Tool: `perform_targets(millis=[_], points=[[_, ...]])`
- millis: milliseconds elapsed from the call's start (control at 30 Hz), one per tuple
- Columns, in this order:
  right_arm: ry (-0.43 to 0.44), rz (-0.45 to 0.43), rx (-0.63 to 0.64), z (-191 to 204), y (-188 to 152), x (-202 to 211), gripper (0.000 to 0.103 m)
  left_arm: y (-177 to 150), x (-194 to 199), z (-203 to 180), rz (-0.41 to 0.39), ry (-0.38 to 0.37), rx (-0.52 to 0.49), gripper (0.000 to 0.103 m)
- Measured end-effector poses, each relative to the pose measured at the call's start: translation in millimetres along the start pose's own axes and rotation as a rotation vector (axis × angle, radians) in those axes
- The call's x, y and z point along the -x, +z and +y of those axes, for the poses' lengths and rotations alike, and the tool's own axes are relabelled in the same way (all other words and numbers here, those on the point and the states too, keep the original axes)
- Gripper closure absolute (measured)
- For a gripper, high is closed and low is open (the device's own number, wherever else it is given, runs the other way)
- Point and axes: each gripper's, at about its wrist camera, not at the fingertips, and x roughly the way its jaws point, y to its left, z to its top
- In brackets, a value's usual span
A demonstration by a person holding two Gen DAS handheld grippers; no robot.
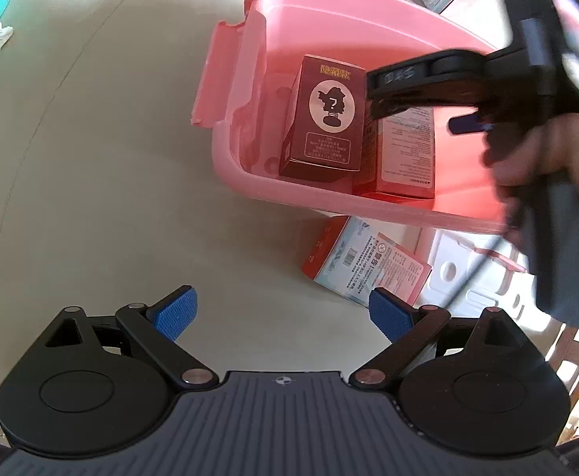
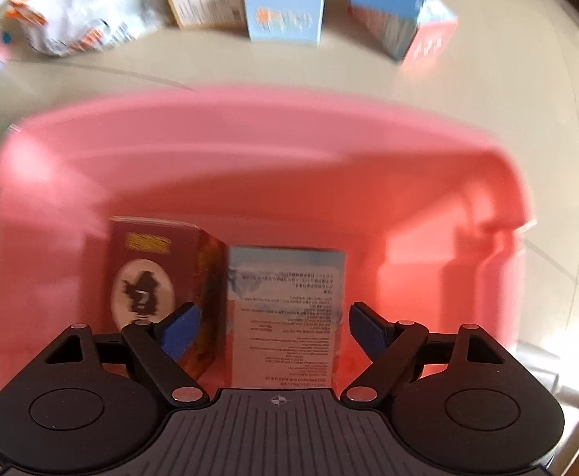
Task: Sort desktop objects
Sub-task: 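Lower the box into the bin beside the maroon box and open the right gripper, then move the left gripper to the white-and-red box lying beside the bin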
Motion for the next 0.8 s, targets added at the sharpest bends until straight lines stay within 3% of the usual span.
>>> perform_targets(millis=[133,267,367,533,633,800], points=[[0.035,-0.073,0.063,-5.4,-4.1,50.3,0.023,-3.3,9.5,-3.7,-0.028,0.022,-0.028,0.007],[0.068,-0.132,0.113,-27.1,-12.2,102.5,0.021,-11.2,21.0,-15.2,-0.094,0.065,-0.118,0.007],[0.081,-0.163,0.147,-45.0,-32.9,136.5,0.018,-22.0,28.8,-22.1,-0.15,0.051,-0.192,0.007],[0.063,-0.163,0.231,-74.0,-83.0,172.6,0.013,-50.6,40.5,-41.1,-0.27,0.008,-0.465,0.007],[0.044,-0.137,0.254,-92.3,-118.4,177.6,0.012,-70.4,38.4,-57.4,-0.343,0.029,-0.64,0.007],[0.046,-0.088,0.282,-98.9,-160.5,167.4,0.012,-88.7,33.8,-79.1,-0.335,0.066,-0.824,0.007]])
